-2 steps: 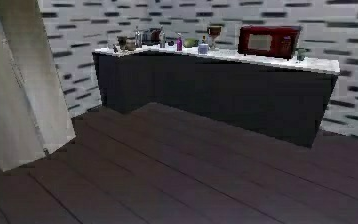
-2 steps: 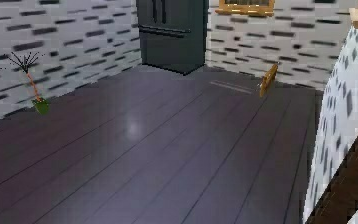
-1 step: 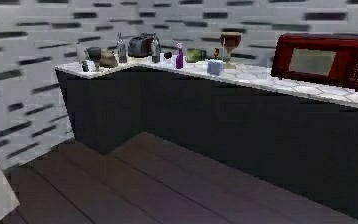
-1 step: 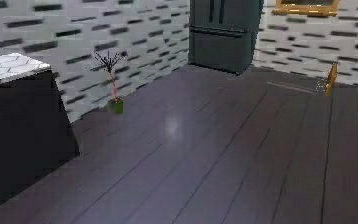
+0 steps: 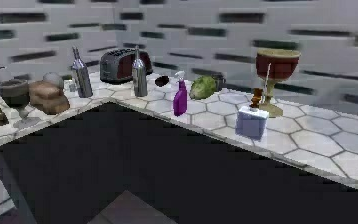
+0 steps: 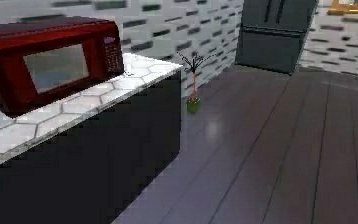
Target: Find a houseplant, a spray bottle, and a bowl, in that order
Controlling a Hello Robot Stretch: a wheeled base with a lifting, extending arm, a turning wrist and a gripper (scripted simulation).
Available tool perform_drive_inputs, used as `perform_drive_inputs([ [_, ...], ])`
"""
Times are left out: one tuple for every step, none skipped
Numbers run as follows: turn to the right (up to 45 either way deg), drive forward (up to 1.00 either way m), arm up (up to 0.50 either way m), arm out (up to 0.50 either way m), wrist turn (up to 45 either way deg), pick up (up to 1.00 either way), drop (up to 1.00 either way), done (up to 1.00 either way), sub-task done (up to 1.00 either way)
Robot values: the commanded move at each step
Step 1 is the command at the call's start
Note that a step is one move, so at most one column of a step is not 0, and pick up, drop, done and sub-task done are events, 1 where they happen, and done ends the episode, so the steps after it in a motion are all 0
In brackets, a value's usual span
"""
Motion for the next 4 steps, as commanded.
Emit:
perform_drive_inputs([
  [0.0, 0.20, 0.00, 0.00, 0.0, 0.00, 0.00, 0.00, 0.00],
  [0.0, 0.00, 0.00, 0.00, 0.0, 0.00, 0.00, 0.00, 1.00],
  [-45.0, 0.00, 0.00, 0.00, 0.0, 0.00, 0.00, 0.00, 0.00],
  [-45.0, 0.00, 0.00, 0.00, 0.0, 0.00, 0.00, 0.00, 0.00],
])
